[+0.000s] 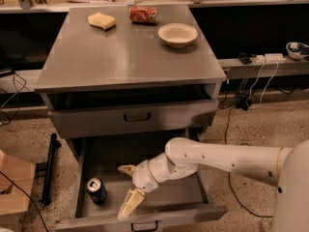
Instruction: Pick pepsi can from middle drawer and place on counter
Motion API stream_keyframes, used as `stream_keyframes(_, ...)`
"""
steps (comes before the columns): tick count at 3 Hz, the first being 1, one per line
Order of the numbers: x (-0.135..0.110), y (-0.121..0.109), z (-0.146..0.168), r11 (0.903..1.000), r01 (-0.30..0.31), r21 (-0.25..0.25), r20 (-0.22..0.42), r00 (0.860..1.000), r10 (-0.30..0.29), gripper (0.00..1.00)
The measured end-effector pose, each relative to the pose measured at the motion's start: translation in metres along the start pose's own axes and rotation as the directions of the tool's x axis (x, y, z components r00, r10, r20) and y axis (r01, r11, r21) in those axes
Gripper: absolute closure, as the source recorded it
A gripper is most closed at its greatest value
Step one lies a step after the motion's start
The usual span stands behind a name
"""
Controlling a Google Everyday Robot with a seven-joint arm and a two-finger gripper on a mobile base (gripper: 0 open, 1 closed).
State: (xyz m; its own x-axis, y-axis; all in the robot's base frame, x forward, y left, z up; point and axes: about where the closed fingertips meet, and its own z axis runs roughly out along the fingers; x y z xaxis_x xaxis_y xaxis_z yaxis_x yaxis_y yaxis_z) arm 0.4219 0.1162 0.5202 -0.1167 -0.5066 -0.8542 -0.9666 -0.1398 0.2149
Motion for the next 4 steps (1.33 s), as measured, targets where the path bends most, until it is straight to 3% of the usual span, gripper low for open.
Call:
stream_keyframes(1, -0.005, -0.015, 0.028, 0.9979, 0.055, -0.035, 0.012, 0.998, -0.054, 0.0)
stream_keyframes(2, -0.014, -0.04, 0.059, 0.9947, 0.091, -0.049, 0.083, 0.993, -0.086, 0.0)
stream_keyframes(4, -0.015, -0.071, 0.085, 0.995, 0.099, 0.008, 0.168, 0.981, -0.099, 0.0)
